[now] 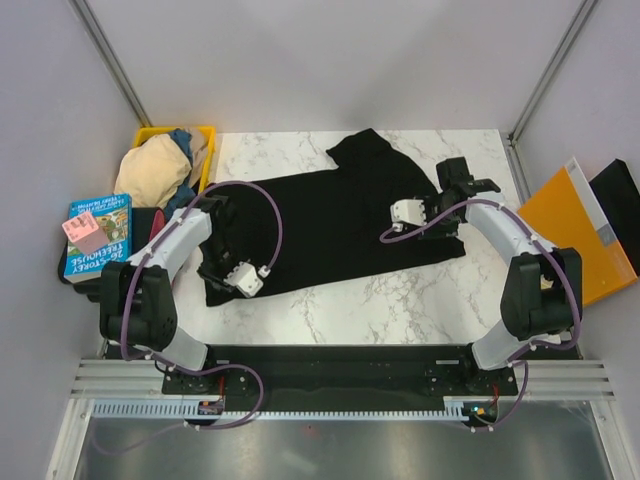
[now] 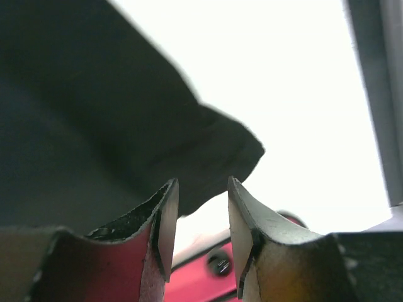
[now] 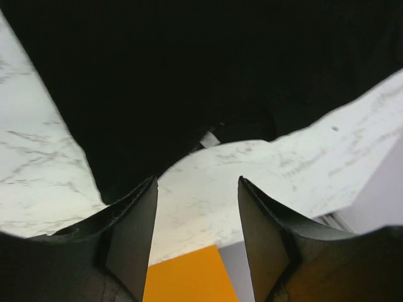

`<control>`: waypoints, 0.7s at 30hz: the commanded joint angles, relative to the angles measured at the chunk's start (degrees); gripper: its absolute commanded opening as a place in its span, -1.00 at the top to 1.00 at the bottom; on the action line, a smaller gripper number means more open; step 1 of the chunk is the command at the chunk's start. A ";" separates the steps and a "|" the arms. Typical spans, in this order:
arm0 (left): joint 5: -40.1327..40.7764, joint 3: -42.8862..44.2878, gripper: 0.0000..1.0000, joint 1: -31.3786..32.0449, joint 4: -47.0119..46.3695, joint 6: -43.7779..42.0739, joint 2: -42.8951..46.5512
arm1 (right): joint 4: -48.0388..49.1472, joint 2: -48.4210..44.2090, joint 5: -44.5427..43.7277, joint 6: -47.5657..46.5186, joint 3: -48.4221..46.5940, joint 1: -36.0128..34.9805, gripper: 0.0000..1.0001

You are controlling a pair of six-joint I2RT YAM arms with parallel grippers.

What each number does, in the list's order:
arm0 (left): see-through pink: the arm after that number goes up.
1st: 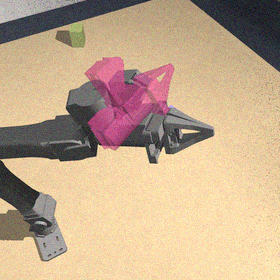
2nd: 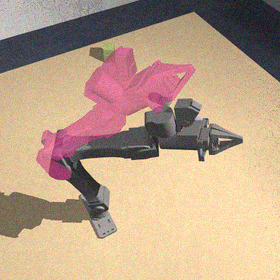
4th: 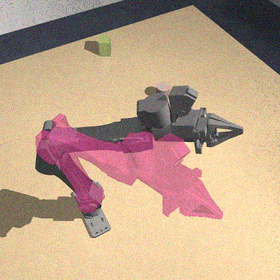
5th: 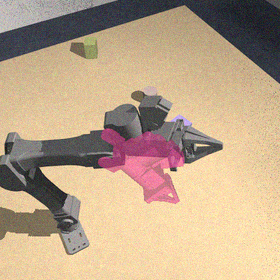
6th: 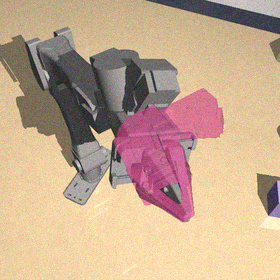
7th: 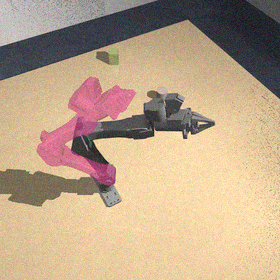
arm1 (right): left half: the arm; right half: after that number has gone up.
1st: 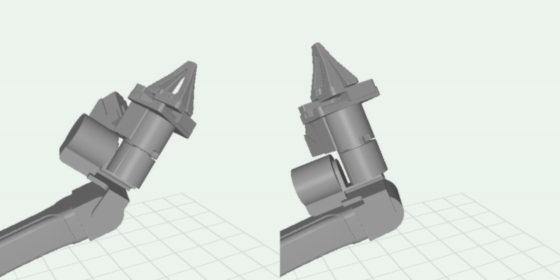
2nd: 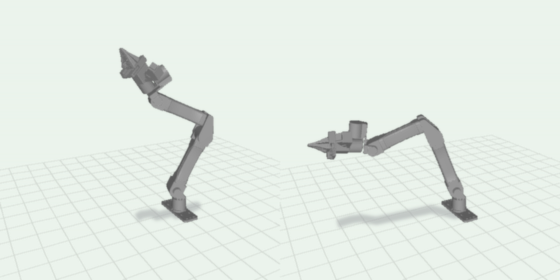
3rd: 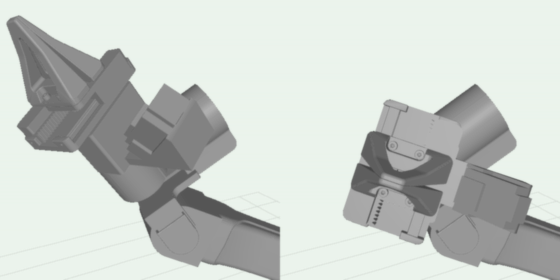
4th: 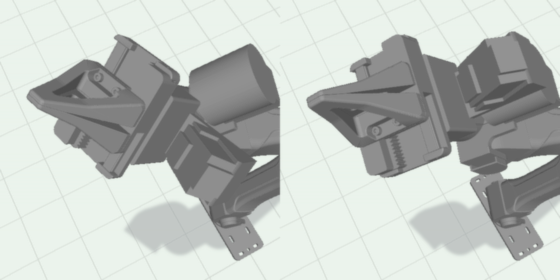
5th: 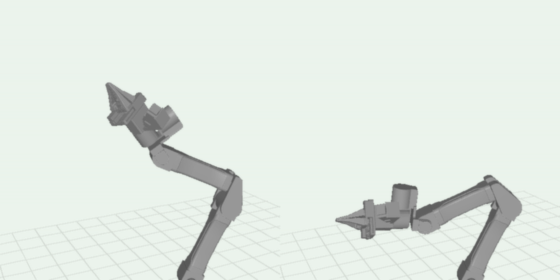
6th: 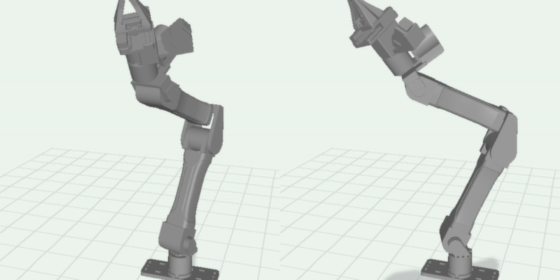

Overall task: Fold and stack the t-shirts
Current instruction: Fold the flattened tshirt in 1/3 of the way

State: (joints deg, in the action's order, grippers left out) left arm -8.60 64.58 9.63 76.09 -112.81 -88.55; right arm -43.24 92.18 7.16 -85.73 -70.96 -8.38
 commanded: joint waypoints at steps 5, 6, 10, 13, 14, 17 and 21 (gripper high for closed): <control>2.80 -4.99 0.13 1.01 4.68 -8.65 2.95 | -7.38 2.91 3.56 -1.90 1.18 -2.69 0.20; 2.45 -5.16 0.13 1.09 5.11 -8.30 3.30 | -8.08 3.87 3.65 -1.28 0.74 -2.78 0.21; 3.24 -9.71 0.13 1.53 2.32 -8.30 4.26 | -8.61 6.16 3.04 -1.36 0.47 -2.78 0.21; 4.38 -12.10 0.14 1.80 -1.28 -7.51 3.57 | -8.00 8.53 1.63 -0.32 0.12 -2.78 0.22; 4.73 -12.37 0.14 1.88 -2.08 -7.07 3.04 | -7.82 9.24 1.20 0.04 -0.40 -2.78 0.24; 6.22 -13.07 0.14 2.32 -4.54 -5.14 0.49 | -6.86 11.70 -0.12 1.27 -1.11 -2.78 0.28; 10.08 -13.86 0.16 2.41 -7.36 -3.21 -2.23 | -5.10 14.51 -2.50 1.71 -1.46 -2.34 0.31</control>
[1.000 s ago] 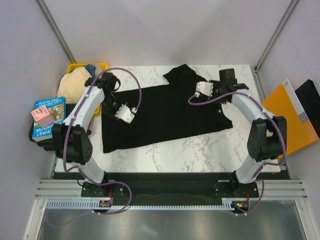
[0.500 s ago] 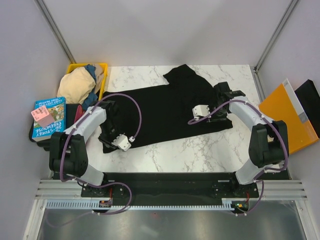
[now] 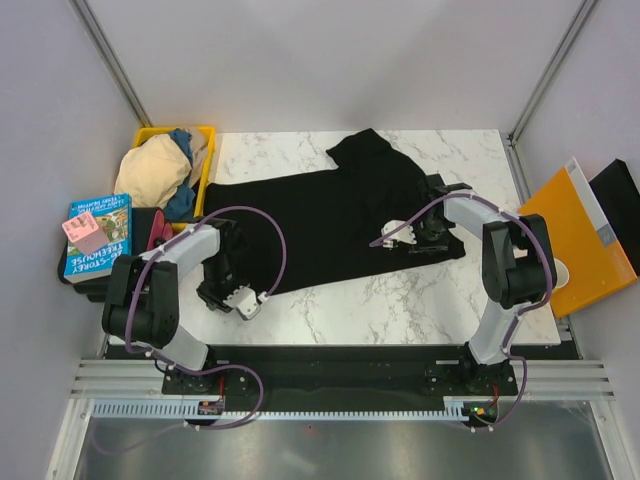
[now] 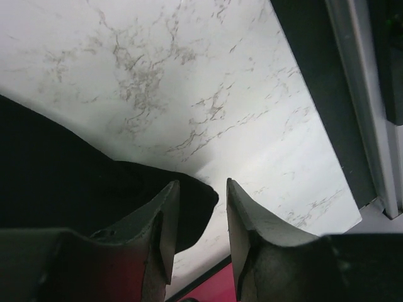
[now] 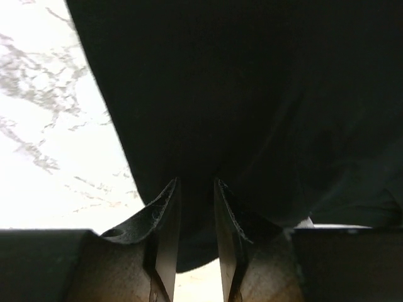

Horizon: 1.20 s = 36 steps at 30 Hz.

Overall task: Fold and stack the t-shirts
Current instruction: Fold the flattened tshirt in 1/3 of the way

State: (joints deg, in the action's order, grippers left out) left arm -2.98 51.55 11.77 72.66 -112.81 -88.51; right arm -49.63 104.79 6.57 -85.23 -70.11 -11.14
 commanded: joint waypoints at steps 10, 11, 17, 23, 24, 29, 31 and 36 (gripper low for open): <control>8.87 -1.89 0.21 0.27 -7.01 1.28 -7.47 | 2.34 4.63 -3.58 0.59 -3.02 2.87 0.33; 9.22 -1.98 0.22 0.27 -7.01 1.54 -7.64 | 2.25 4.54 -3.84 0.51 -2.84 3.14 0.33; 9.23 -0.31 0.26 0.27 -5.34 3.30 -7.73 | 2.25 4.45 -5.07 -0.81 -1.53 4.72 0.34; -3.13 11.27 0.28 0.18 7.10 3.66 -6.50 | -1.52 2.35 -2.70 -1.25 -3.89 4.37 0.28; -4.39 14.25 0.28 0.18 9.06 2.26 -6.07 | -4.05 2.08 -2.35 -1.51 -4.51 4.28 0.25; -4.58 16.56 0.26 0.36 12.94 -2.49 -0.62 | -13.81 -0.02 1.86 -3.62 -12.06 4.11 0.09; -4.66 18.40 0.26 0.36 11.80 -2.59 0.18 | -17.25 -0.20 5.28 -3.28 -17.05 4.19 0.00; -6.42 23.15 0.27 0.45 2.25 4.79 -5.42 | -10.95 5.85 10.74 11.10 -29.45 4.10 -0.08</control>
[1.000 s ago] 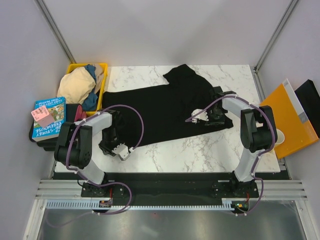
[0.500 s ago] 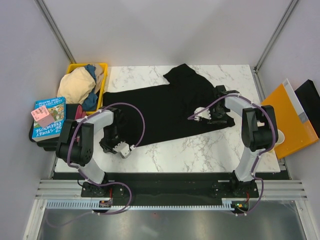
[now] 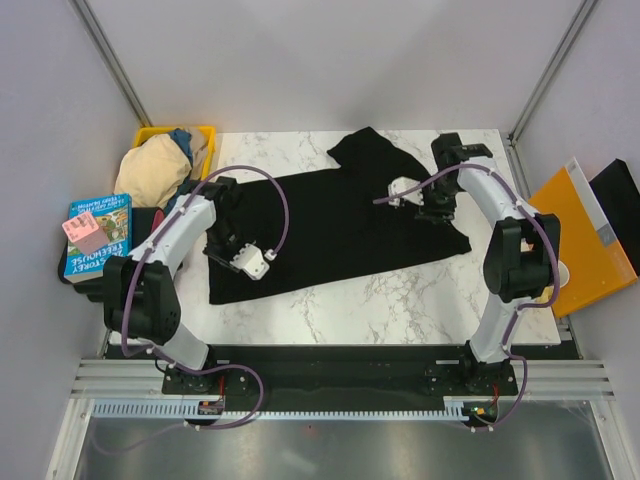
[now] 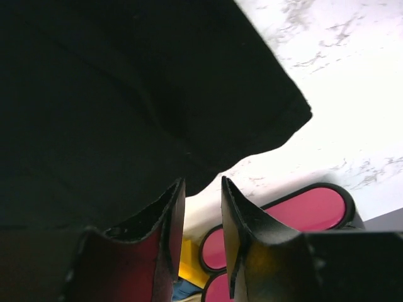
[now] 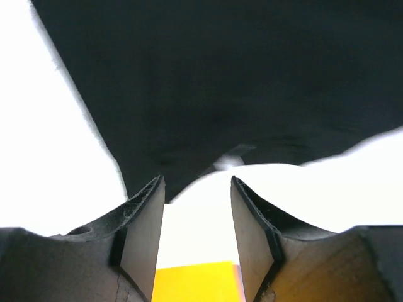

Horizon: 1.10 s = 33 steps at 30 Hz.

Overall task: Fold and stack the t-shirts
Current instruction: Fold the flattened tshirt in 1/3 of the way

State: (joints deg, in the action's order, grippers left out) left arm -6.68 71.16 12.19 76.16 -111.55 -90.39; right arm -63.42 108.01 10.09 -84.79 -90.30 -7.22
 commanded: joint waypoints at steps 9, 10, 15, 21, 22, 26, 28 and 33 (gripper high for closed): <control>-0.97 1.18 0.40 0.30 -11.47 7.75 -7.69 | 11.47 17.84 10.48 25.03 -26.67 -1.47 0.59; -0.88 1.00 0.41 0.30 -11.65 7.92 -8.22 | 11.91 18.72 9.78 25.38 -27.38 -2.00 0.70; 0.44 -0.66 0.66 0.38 -12.88 8.98 -9.10 | 14.55 21.98 9.69 26.17 -27.56 -3.59 0.63; 0.09 -2.86 0.81 0.56 -14.19 10.30 -9.63 | 17.18 24.88 8.90 28.28 -27.30 -3.67 0.54; 0.17 -3.04 0.81 0.65 -14.46 10.56 -9.63 | 17.54 25.41 8.55 28.45 -27.21 -3.67 0.56; 1.49 -4.53 0.81 0.82 -15.34 11.70 -10.68 | 19.29 25.94 6.10 28.46 -25.89 -3.67 0.62; 2.37 -5.50 0.81 1.00 -16.74 11.96 -11.64 | 20.00 25.94 5.47 27.93 -24.49 -3.67 0.63; 4.56 -6.91 0.81 1.61 -18.33 13.63 -13.85 | 21.84 26.99 2.58 27.84 -23.25 -3.67 0.67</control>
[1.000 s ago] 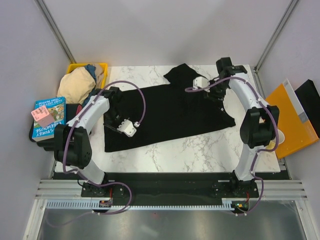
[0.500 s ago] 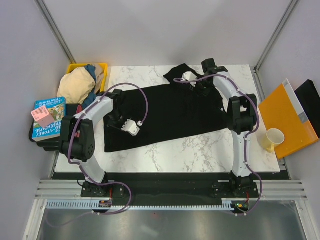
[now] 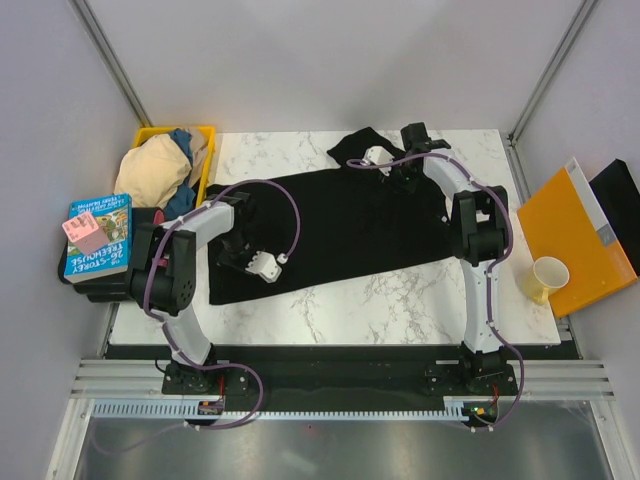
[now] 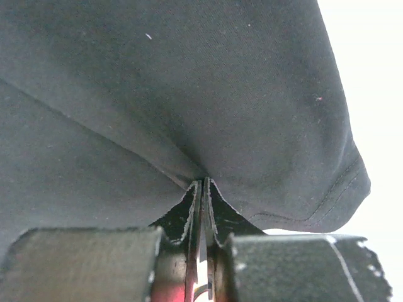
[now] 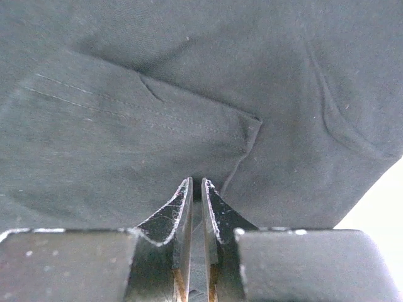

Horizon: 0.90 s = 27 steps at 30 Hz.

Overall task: Fold and stack the t-shirts
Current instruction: Fold the flattened tshirt in 1/3 of the way

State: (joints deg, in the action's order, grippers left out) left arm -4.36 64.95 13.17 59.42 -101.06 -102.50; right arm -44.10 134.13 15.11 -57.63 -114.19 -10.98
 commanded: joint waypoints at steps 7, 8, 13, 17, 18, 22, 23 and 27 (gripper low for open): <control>4.18 -0.96 0.81 0.81 -1.94 4.46 -3.14 | 5.24 2.02 -6.93 1.20 2.22 0.52 0.73; 4.18 -1.14 0.81 0.81 -1.94 4.81 -3.58 | 5.77 2.02 -7.46 1.29 2.39 0.44 0.73; 6.56 -2.19 0.81 1.07 -1.85 6.13 -4.20 | 8.32 1.93 -10.80 1.90 3.97 0.70 0.72; 8.40 -2.72 0.81 1.07 -1.68 7.10 -5.08 | 9.11 1.58 -11.77 1.73 4.94 0.70 0.72; 9.19 -2.81 0.81 1.16 -1.76 7.36 -5.60 | 9.38 1.58 -11.86 1.73 4.94 0.70 0.72; 8.32 -1.67 0.82 1.42 -1.50 9.64 -6.31 | 9.12 0.79 -11.16 2.17 4.68 0.53 0.64; 7.97 -1.32 0.83 1.42 -1.41 9.82 -6.31 | 9.12 0.35 -10.20 2.25 4.85 0.52 0.60; -0.79 2.97 0.80 1.51 0.78 10.53 -4.91 | 8.24 -3.33 -7.65 2.34 5.82 -0.09 0.32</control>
State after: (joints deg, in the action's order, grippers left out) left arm 2.55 66.00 15.33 59.44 -92.95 -105.34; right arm -34.20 134.67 6.42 -56.07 -110.45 -11.03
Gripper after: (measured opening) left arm 0.095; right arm 0.275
